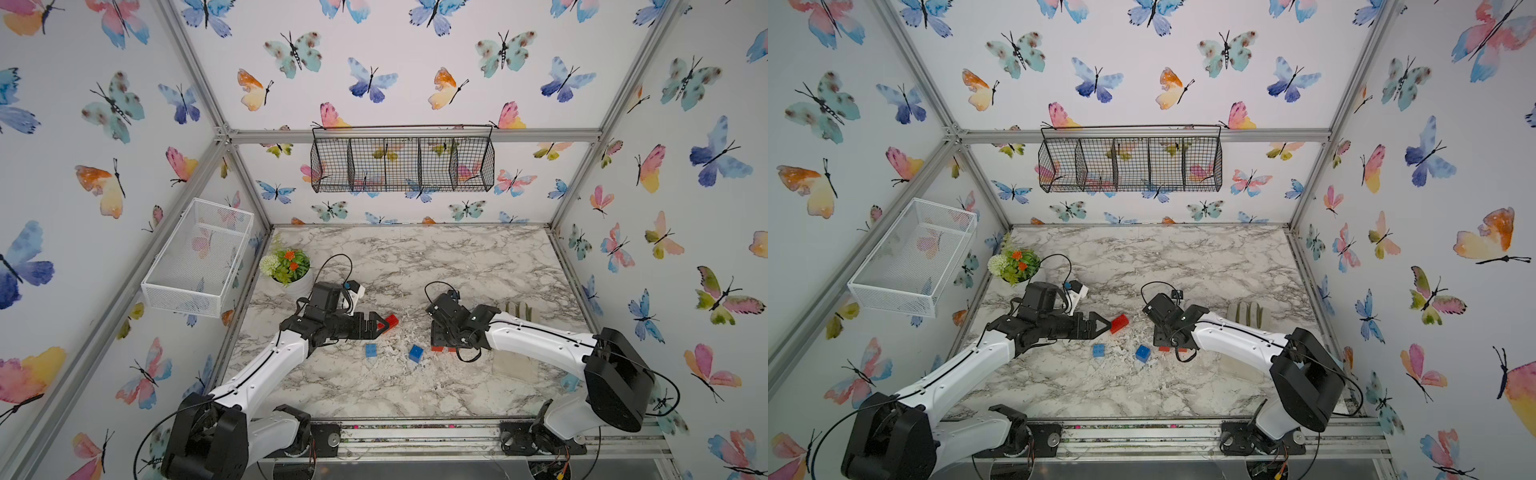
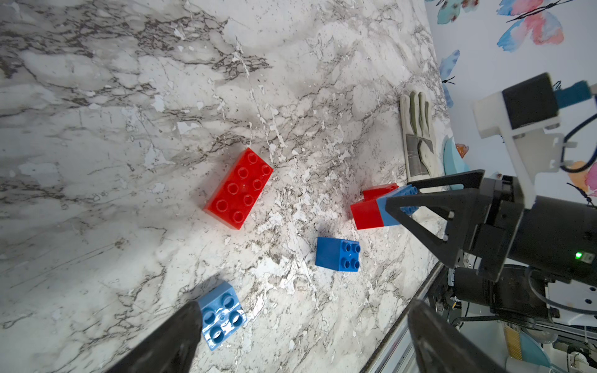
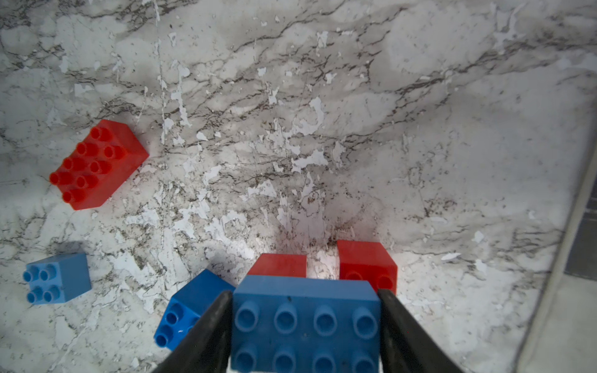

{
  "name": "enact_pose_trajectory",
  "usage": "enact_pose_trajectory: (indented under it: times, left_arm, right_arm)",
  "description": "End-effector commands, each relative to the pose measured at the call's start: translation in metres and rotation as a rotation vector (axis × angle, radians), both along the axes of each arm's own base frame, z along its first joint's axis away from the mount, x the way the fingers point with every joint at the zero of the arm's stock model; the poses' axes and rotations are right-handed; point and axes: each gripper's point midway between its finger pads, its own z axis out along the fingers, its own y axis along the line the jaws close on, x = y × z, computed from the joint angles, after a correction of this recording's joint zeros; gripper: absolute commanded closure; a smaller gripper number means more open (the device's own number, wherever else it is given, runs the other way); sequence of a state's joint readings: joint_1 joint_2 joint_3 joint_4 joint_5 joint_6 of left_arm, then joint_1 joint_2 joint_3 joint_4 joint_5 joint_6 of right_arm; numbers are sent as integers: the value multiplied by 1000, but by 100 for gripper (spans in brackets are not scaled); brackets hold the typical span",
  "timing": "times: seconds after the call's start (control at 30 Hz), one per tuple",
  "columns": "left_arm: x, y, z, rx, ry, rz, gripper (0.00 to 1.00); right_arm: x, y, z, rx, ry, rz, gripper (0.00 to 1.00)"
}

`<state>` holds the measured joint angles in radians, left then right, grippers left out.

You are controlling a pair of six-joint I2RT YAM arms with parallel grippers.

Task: Assemble a giraffe with lego
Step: Assemble the lego brick with the lego brick.

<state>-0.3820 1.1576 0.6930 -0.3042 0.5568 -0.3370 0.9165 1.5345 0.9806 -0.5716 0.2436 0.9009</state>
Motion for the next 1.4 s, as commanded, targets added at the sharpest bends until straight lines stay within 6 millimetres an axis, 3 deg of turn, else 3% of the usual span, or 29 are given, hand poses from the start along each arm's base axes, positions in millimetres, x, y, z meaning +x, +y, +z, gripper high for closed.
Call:
enact_pose_trajectory:
  times: [0.0, 0.83, 1.37]
  left_arm:
    - [-4, -4, 9, -20, -22, -26, 2]
    - [-4, -4, 9, -21, -21, -27, 2]
    - [-3, -5, 9, -22, -20, -27, 2]
  right_arm:
    - [-1, -6, -9, -36, -4, -19, 46]
    - [-9, -8, -28, -85, 30, 10, 47]
    - [-28, -18, -59, -179, 133, 14, 46]
